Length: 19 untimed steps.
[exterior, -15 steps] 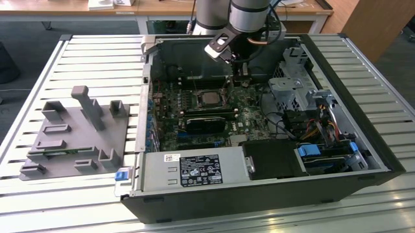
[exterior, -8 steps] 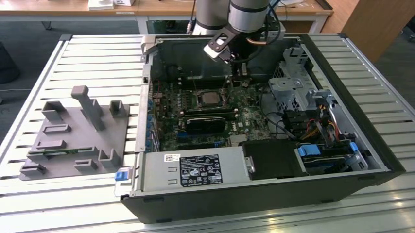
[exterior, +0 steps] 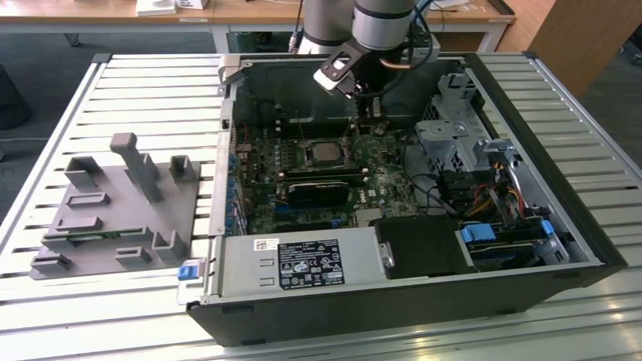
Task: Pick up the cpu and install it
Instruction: 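Close the cpu cover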
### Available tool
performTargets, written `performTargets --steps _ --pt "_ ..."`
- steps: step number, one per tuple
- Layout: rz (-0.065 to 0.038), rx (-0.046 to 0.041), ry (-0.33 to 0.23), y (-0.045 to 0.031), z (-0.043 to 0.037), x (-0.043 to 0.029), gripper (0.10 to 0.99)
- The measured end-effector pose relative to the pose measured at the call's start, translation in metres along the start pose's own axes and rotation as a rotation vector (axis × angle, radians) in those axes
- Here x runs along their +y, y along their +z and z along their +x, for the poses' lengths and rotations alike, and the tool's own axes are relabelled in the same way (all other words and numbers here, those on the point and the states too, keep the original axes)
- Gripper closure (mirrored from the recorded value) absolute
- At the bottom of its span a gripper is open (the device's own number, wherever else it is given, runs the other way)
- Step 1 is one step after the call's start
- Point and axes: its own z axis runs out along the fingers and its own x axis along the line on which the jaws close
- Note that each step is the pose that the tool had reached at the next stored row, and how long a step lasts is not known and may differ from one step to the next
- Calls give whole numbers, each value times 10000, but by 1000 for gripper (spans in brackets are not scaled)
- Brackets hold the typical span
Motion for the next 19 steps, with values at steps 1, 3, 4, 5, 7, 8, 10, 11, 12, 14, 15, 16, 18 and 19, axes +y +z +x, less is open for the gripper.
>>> performTargets --steps 1,3,4,5,7,8,10,11,12,14,15,16,18,19 --pt "0 1 0 0 0 -3 980" --pt "-1 0 0 0 0 -8 980" --pt "0 0 0 0 0 -11 980" --pt "0 0 0 0 0 -14 980" --pt "0 0 0 0 0 -22 980" --pt "0 0 0 0 0 -26 980" --pt "0 0 0 0 0 -33 980" --pt "0 0 0 0 0 -37 980" --pt "0 0 0 0 -1 -40 980" --pt "0 0 0 0 -1 -46 980" --pt "0 0 0 0 -1 -49 980" --pt "0 0 0 0 -1 -51 980" --pt "0 0 0 0 -1 -57 980" --pt "0 0 0 0 -1 -59 980"
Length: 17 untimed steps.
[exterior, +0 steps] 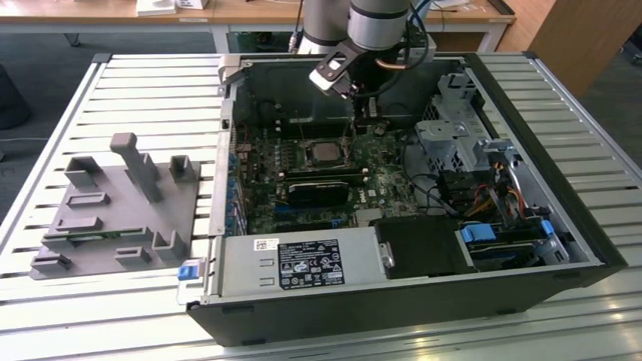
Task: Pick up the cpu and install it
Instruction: 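Close the cpu cover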
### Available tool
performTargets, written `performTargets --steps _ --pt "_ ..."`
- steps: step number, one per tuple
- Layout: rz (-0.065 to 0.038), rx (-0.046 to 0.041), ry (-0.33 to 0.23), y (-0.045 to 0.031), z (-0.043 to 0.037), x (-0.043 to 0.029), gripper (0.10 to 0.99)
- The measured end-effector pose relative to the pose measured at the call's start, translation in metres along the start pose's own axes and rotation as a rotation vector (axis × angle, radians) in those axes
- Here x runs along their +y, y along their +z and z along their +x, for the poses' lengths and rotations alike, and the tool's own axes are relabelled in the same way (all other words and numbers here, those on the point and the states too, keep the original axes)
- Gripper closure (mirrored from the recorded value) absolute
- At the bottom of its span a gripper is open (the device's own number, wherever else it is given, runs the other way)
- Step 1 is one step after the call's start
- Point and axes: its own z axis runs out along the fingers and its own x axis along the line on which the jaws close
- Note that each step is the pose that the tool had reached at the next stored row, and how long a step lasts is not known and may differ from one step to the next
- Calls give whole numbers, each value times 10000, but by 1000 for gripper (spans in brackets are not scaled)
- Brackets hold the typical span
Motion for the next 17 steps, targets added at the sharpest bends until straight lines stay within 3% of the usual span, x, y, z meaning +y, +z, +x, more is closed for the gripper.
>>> performTargets --steps 17 --pt "0 0 1 -1 -1 -78 980"
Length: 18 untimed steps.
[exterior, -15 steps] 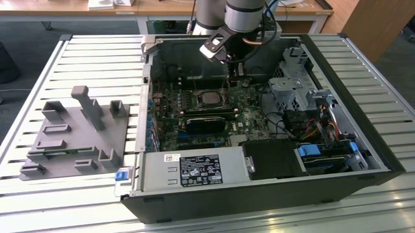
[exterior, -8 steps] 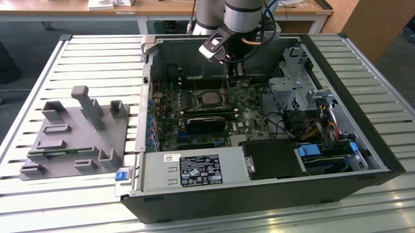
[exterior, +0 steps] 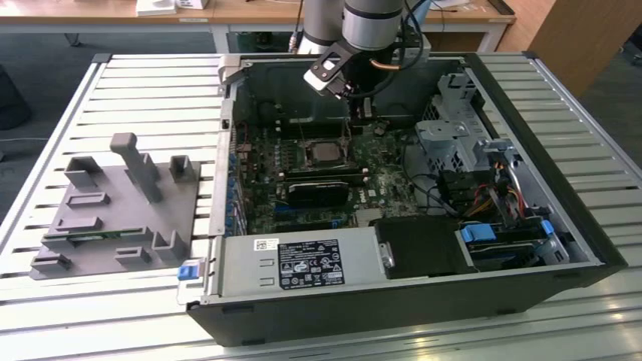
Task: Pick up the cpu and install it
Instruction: 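Close the cpu cover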
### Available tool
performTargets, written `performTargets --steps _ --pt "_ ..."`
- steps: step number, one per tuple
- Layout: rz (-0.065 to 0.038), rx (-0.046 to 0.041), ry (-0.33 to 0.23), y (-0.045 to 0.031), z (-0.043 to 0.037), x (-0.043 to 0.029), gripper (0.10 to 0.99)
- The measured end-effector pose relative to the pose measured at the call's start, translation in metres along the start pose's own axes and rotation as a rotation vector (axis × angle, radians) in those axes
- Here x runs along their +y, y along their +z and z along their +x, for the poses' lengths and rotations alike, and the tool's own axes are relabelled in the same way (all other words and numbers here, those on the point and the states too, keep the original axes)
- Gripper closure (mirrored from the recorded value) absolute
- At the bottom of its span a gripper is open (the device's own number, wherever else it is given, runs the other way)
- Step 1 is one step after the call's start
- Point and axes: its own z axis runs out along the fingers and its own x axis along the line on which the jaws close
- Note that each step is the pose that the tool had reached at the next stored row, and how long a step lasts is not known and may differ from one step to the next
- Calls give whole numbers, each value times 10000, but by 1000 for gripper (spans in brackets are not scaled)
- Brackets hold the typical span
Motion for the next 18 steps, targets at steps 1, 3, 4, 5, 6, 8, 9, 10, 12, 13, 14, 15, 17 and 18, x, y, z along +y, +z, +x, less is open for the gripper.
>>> performTargets --steps 1,3,4,5,6,8,9,10,12,13,14,15,17,18 --pt "0 0 0 0 0 -7 980" --pt "0 0 0 0 0 -17 980" --pt "0 -1 0 -1 0 -20 980" --pt "0 0 -1 0 0 -22 980" --pt "1 0 0 0 0 -26 980" --pt "1 -1 0 0 0 -34 980" --pt "1 -2 -1 0 0 -38 980" --pt "1 -1 -1 0 -1 -43 980" --pt "0 -1 0 0 -1 -52 980" --pt "1 -1 0 0 -1 -57 980" --pt "1 -1 0 0 -1 -61 980" --pt "0 -1 0 0 -1 -66 980" --pt "0 0 0 0 -1 -74 980" --pt "0 0 0 0 -1 -79 980"
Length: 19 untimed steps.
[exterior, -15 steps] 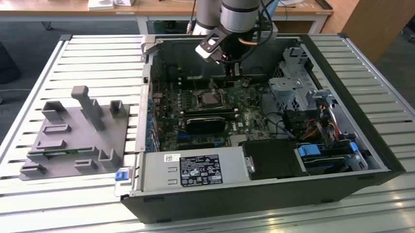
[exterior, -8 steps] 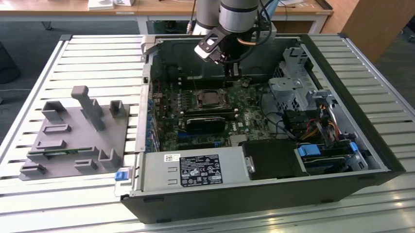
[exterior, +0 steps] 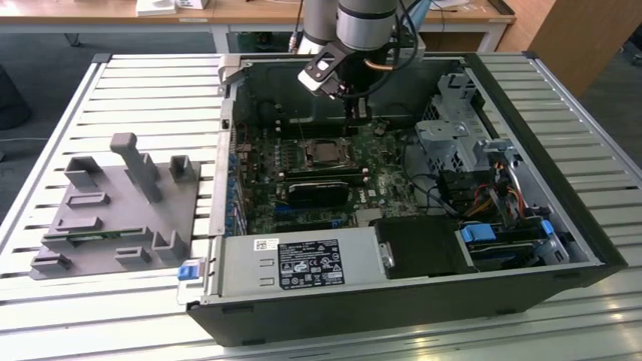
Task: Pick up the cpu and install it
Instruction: 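Close the cpu cover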
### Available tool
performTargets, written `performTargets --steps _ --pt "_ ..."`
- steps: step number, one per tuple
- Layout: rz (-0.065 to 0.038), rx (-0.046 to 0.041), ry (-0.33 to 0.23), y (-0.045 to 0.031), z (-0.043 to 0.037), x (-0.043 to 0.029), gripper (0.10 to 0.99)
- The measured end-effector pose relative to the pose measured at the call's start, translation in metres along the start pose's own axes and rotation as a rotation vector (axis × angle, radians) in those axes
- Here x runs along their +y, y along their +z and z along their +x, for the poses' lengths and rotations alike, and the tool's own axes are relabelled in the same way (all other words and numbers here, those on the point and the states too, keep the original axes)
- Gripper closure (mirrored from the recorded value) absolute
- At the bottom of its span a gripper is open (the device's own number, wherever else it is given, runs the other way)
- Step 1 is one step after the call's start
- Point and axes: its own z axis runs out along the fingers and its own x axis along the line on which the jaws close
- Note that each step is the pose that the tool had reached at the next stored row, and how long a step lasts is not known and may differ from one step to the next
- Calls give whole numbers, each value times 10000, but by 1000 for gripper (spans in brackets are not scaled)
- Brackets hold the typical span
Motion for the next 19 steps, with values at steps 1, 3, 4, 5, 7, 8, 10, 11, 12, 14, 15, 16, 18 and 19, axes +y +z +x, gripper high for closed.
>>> performTargets --steps 1,3,4,5,7,8,10,11,12,14,15,16,18,19 --pt "0 0 0 0 0 -5 980" --pt "0 1 0 0 0 -14 980" --pt "0 4 0 0 0 -20 980" --pt "-1 7 0 0 0 -27 980" --pt "0 7 0 0 -1 -50 980" --pt "0 15 -1 -1 -4 -71 980" --pt "-1 23 1 2 -6 -111 980" --pt "-1 22 0 3 -7 -126 980" --pt "0 21 0 4 -8 -143 980" --pt "0 22 0 7 -9 -173 980" --pt "1 22 1 8 -10 -189 980" --pt "1 22 1 9 -10 -207 980" --pt "0 24 1 13 -10 -239 980" --pt "0 25 0 18 -10 -264 980"
